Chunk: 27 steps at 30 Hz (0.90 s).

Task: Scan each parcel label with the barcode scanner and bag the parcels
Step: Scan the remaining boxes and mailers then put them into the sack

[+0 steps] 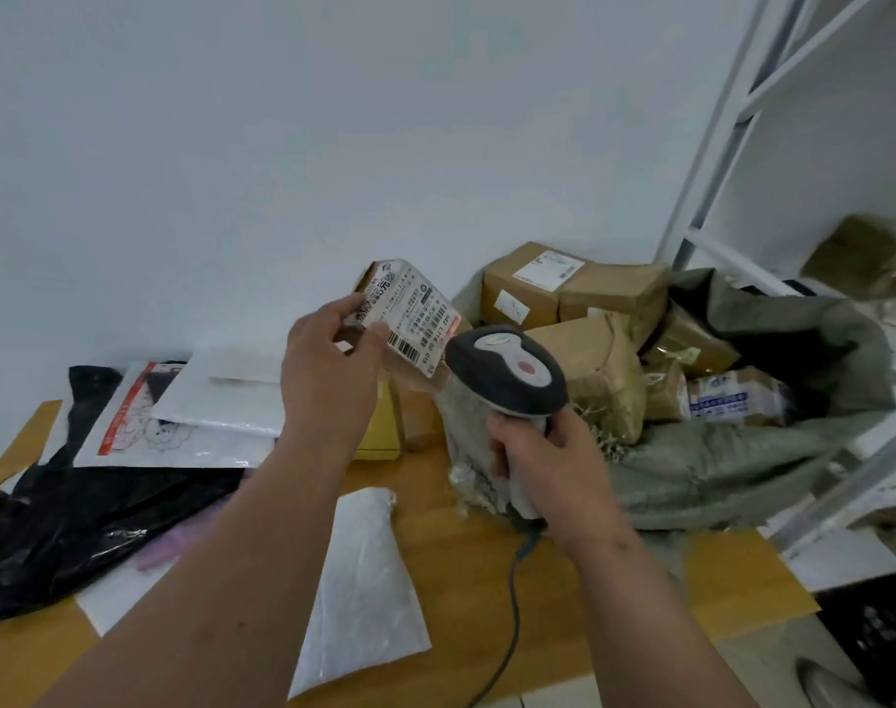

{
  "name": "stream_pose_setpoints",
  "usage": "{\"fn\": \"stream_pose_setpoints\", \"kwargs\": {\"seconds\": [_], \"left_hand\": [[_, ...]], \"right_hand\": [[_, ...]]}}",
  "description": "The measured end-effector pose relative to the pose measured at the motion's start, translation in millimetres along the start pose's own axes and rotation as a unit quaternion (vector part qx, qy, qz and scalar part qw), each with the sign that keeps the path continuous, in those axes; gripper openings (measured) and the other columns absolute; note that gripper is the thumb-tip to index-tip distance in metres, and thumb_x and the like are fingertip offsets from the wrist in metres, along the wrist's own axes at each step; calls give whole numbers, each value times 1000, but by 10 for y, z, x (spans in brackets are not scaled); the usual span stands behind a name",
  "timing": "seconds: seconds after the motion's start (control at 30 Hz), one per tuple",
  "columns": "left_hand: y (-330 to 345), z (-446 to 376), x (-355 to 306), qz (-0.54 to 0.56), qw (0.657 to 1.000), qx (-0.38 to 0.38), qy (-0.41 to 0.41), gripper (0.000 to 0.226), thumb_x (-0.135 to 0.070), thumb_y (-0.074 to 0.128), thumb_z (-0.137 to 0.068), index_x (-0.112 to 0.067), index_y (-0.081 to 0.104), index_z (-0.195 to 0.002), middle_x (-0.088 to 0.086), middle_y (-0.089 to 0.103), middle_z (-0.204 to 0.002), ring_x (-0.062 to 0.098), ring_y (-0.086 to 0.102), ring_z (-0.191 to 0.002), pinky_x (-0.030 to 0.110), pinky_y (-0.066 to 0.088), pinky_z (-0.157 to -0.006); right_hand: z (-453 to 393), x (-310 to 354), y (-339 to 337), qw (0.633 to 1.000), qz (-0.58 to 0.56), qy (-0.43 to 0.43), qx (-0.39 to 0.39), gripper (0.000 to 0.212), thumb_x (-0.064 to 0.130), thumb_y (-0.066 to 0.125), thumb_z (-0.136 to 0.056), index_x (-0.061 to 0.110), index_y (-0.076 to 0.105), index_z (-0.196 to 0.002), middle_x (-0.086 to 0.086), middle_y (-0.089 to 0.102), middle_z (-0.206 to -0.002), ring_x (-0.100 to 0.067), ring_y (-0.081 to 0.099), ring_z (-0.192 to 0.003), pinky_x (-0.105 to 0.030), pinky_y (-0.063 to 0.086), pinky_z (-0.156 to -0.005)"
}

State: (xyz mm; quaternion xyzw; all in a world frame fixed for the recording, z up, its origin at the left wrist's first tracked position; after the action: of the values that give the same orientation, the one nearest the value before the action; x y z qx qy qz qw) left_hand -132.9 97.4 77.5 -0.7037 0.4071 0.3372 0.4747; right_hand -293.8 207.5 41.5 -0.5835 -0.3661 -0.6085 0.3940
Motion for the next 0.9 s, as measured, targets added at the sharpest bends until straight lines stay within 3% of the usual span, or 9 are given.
{"fn": "stream_pose_setpoints", "kwargs": {"seconds": [0.1,0.2,0.3,0.4,0.47,0.53,0.7,0.8,0.9], "left_hand": [[244,78,-344,26,999,-21,27,41,-25,63,-93,-24,56,-133,-6,54,-121,-13,49,-87,-8,33,-70],[523,141,-671,61,996,-21,54,52,-23,67,-91,-23,48,-139,-10,48,-120,-5,53,-100,16,48,-93],[825,223,-957,75,994,16,76,74,-21,68,-90,-27,27,-152,-13,46,-124,1,51,-113,21,45,-93],[1139,293,-1164,25,991,57,116,85,-20,67,-91,-27,12,-156,-12,42,-126,3,47,-114,21,41,-92],[1358,322,-1263,-25,984,78,161,80,-17,66,-91,-21,19,-155,-7,39,-130,10,45,-120,28,43,-101],[1578,356,-1348,-71,970,95,214,69,-15,66,-90,-17,34,-150,-1,39,-134,15,42,-124,30,39,-108],[2059,464,-1519,-104,941,141,291,58,-5,66,-86,-18,48,-140,3,41,-134,20,39,-125,38,42,-105],[2301,501,-1545,-170,924,213,269,64,-3,67,-82,-26,46,-138,2,30,-144,24,27,-135,43,39,-108],[2453,528,-1444,-322,858,321,237,65,-17,68,-86,-35,41,-142,4,21,-154,30,13,-144,49,27,-114]], "right_hand": [[-100,99,-357,997,-40,-31,-52,6,21,67,-92,27,65,-91,0,63,-67,-17,61,-63,-31,53,-62],[-195,199,-692,990,-75,-57,-104,20,25,66,-92,37,65,-76,0,64,-67,-21,61,-66,-42,52,-68],[-299,282,-1008,978,-120,-72,-157,4,29,67,-91,33,67,-92,0,64,-71,-20,60,-68,-40,50,-67],[-410,319,-1290,967,-142,-66,-202,16,31,68,-89,29,66,-104,-1,68,-85,-23,64,-82,-43,52,-75],[-456,320,-1456,963,-149,-54,-217,27,30,67,-90,24,65,-116,-2,68,-92,-21,66,-84,-35,54,-71],[-497,288,-1626,958,-160,-44,-232,26,26,65,-93,18,62,-118,-1,65,-86,-13,63,-72,-24,52,-58],[-554,179,-1950,952,-165,-27,-258,23,25,65,-92,18,64,-114,-4,63,-85,-19,61,-77,-32,49,-64],[-564,155,-2086,948,-174,-28,-265,12,22,64,-93,21,64,-105,4,64,-71,-9,61,-62,-26,50,-58],[-577,106,-2151,948,-171,-19,-266,10,21,63,-94,21,63,-104,3,64,-70,-10,62,-61,-27,51,-58]]}}
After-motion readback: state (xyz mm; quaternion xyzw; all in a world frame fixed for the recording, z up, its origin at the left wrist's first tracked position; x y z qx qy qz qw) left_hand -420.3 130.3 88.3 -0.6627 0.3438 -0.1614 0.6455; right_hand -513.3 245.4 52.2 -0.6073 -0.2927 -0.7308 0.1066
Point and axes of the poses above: each hand's wrist, its own z-axis away from the middle knuckle, its own y-axis out of the palm, x = y × z, the point moved 2 cm from there along -z, towards the middle knuckle
